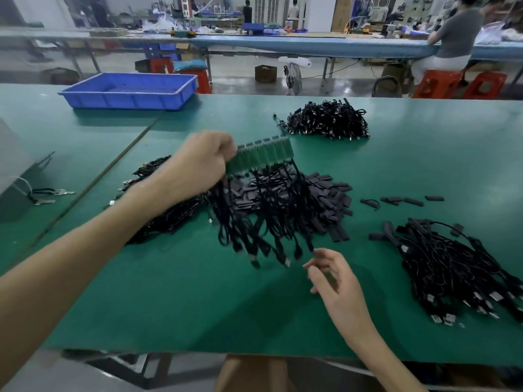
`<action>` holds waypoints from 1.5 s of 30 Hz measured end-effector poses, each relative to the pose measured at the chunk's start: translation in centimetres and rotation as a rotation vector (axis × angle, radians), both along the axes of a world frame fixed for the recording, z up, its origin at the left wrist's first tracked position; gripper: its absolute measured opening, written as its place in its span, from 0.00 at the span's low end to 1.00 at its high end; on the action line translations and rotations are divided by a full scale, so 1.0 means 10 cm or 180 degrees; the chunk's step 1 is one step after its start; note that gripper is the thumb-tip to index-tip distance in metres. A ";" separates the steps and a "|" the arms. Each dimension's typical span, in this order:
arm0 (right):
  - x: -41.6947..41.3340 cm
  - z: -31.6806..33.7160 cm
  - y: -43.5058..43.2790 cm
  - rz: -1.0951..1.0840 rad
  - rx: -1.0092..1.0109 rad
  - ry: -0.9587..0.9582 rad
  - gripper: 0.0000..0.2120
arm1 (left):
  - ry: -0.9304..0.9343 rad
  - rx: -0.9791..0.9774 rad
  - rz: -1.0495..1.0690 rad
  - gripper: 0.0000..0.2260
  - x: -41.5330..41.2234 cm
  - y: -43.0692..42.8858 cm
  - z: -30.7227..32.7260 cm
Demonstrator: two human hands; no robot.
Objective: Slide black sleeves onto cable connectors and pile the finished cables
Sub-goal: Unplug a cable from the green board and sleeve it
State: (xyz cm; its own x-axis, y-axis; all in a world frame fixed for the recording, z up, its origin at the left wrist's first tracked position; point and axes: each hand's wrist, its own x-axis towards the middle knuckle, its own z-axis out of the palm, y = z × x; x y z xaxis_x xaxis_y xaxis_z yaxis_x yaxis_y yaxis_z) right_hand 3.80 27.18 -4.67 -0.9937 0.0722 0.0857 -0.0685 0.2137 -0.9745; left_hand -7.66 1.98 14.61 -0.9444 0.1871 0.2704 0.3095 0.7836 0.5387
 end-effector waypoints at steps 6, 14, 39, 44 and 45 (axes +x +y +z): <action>0.03 0.03 -0.03 0.0078 -0.0032 -0.0016 0.13 | -0.0833 0.0161 -0.0420 0.13 0.30 0.07 -0.48; 0.05 0.03 0.02 0.0505 0.0269 0.0027 0.23 | -0.0779 -0.0567 -0.0161 0.09 0.24 -0.11 -0.79; 0.00 0.01 0.03 -0.0076 -0.0409 0.0079 0.04 | -0.0250 -0.0128 -0.0630 0.06 0.42 0.82 -1.42; -0.03 -0.03 0.03 -0.0232 -0.0437 -0.0001 0.02 | -0.0120 -0.0237 -0.0588 0.09 0.41 0.87 -1.46; -0.03 -0.03 0.03 -0.0246 -0.0409 -0.0002 0.02 | -0.0114 -0.0323 -0.0591 0.10 0.42 0.88 -1.47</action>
State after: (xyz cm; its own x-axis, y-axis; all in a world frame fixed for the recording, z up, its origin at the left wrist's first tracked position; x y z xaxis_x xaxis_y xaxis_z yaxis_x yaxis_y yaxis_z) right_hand 3.45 27.45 -4.96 -0.9848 0.1588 0.0701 -0.0560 0.0917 -0.9942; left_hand -3.47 10.83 -0.05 -0.8999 0.3833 0.2081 0.4356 0.7658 0.4731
